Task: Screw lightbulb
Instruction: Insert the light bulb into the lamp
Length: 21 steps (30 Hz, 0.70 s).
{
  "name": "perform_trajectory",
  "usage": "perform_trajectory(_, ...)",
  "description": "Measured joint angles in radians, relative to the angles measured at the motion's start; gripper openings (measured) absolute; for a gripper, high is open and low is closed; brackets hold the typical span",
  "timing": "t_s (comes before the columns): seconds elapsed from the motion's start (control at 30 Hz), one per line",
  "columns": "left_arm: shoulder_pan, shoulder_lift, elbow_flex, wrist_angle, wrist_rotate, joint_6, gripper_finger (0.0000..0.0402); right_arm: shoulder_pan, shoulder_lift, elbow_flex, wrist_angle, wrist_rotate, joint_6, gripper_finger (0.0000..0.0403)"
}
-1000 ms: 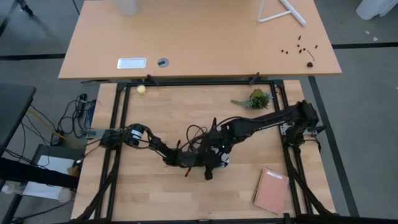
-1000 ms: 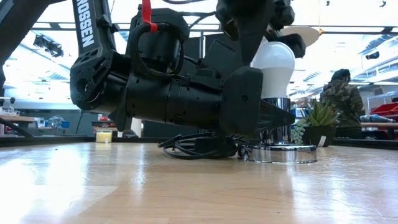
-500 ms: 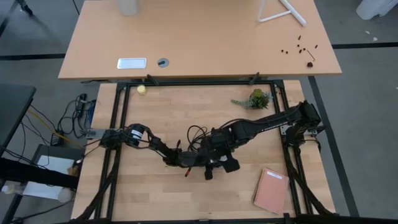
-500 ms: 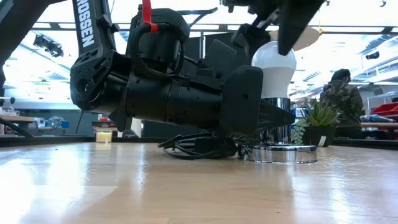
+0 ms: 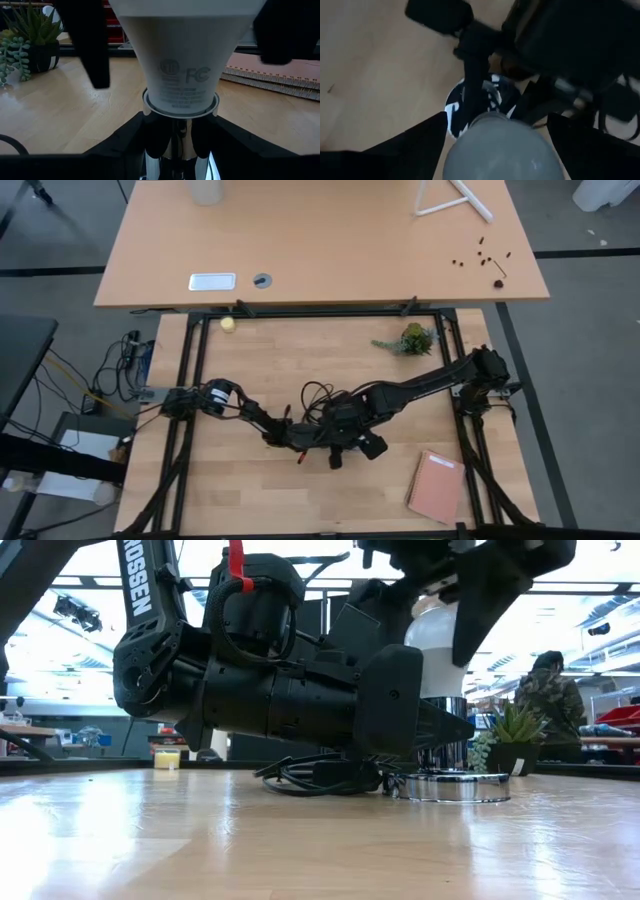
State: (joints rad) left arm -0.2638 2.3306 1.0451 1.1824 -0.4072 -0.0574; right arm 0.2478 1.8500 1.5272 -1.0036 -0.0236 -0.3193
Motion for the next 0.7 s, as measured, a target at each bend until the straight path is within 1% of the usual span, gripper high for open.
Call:
perform_trajectory(0.13, 0.0, 0.0, 0.0, -0.001, 0.0, -0.002, 0.0195, 0.0, 0.016, 0.003, -0.016, -0.001, 0.043, 0.0348)
perform_trajectory(0.33, 0.0, 0.0, 0.0, 0.0, 0.0, -0.002, 0.0195, 0.0, 0.033, 0.006, -0.026, -0.021, 0.151, 0.0347)
perform_trajectory(0.43, 0.0, 0.0, 0.0, -0.001, 0.0, -0.002, 0.0195, 0.0, 0.041, 0.013, -0.018, -0.021, 0.152, 0.0347)
perform_trajectory(0.7, 0.0, 0.0, 0.0, 0.0, 0.0, -0.005, 0.0195, 0.0, 0.079, 0.045, -0.079, -0.017, 0.185, 0.0347)
